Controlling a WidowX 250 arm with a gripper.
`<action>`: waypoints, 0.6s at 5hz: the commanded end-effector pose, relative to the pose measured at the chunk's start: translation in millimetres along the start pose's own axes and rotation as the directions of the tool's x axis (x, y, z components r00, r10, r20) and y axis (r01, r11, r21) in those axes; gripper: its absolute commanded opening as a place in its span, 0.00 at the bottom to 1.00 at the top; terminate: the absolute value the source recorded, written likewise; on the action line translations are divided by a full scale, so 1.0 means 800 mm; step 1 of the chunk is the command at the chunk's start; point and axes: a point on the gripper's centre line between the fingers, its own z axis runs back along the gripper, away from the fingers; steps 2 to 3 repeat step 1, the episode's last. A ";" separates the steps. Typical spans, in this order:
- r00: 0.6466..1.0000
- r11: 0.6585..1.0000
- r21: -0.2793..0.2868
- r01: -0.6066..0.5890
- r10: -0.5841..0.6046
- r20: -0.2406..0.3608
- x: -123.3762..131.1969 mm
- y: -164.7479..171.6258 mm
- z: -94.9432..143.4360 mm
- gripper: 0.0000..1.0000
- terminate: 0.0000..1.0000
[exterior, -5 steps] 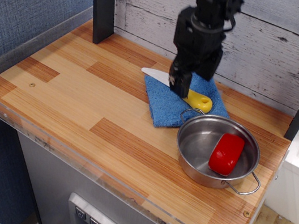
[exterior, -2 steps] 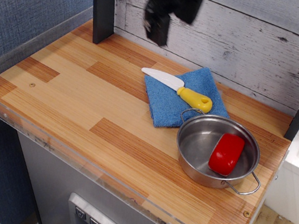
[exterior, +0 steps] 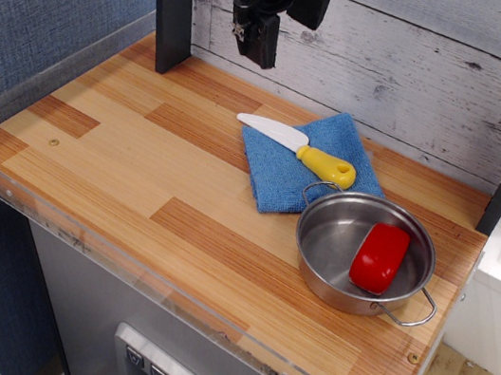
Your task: Place the knife on the blue cloth.
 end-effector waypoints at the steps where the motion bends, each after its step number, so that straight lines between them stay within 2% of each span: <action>1: 1.000 0.999 -0.047 -0.003 0.004 0.008 -0.003 0.002 0.022 1.00 1.00; 3: 1.000 0.999 -0.047 -0.003 0.004 0.008 -0.003 0.002 0.022 1.00 1.00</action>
